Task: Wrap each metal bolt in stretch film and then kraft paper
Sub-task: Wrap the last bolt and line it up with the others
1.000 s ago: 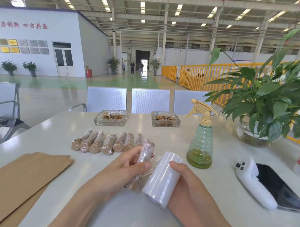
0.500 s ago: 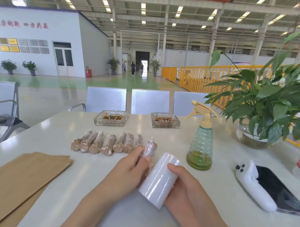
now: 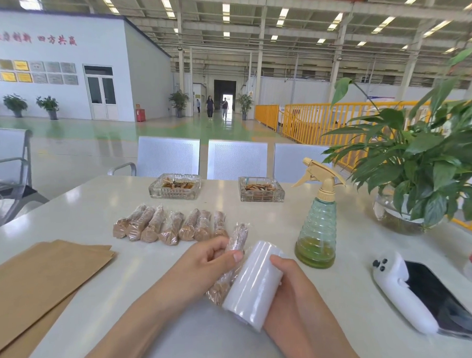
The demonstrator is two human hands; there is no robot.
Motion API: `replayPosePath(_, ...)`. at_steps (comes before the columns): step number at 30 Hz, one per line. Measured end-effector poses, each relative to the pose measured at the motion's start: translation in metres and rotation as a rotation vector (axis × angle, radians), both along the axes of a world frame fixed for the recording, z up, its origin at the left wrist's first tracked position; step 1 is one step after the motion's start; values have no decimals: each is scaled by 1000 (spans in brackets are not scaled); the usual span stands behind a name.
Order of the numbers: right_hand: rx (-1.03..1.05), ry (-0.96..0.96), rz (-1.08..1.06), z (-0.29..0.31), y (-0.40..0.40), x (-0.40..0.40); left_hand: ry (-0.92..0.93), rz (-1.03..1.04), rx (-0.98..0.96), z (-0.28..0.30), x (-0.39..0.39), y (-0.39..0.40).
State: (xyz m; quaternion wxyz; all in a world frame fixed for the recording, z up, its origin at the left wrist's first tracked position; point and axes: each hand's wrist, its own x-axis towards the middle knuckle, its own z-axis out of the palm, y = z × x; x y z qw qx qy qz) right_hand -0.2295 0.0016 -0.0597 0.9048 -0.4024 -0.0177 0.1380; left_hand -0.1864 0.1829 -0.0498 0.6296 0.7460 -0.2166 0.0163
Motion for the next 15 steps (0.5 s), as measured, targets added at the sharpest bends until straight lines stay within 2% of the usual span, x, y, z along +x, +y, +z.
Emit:
replayPosePath(5, -57, 34, 54, 6, -3, 12, 64, -31, 16, 0, -3, -6)
replayPosePath(10, -237, 14, 65, 13, 0, 24, -183, 264, 304, -9, 8, -1)
replayPosePath(15, -316, -58, 137, 16, 13, 33, -336, 413, 387, -12, 11, 1)
